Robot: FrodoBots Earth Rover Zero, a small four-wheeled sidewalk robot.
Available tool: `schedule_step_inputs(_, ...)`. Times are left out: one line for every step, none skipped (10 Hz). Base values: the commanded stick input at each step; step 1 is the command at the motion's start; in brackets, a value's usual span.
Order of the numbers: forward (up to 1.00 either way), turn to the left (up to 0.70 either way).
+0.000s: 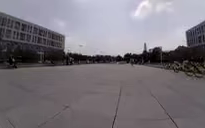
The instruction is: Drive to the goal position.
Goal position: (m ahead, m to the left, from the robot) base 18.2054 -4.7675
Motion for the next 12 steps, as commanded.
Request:
schedule_step_inputs(0.70,-0.14)
schedule_step_inputs(0.70,-0.14)
schedule_step_inputs(0.70,-0.14)
schedule_step_inputs(0.70,-0.14)
schedule_step_inputs(0.70,-0.14)
schedule_step_inputs(0.70,-0.14)
schedule_step_inputs(0.70,-0.14)
schedule_step_inputs(0.70,-0.14)
schedule_step_inputs(0.70,-0.14)
schedule_step_inputs(0.70,-0.10)
schedule_step_inputs(0.70,0.00)
schedule_step_inputs(0.70,0.00)
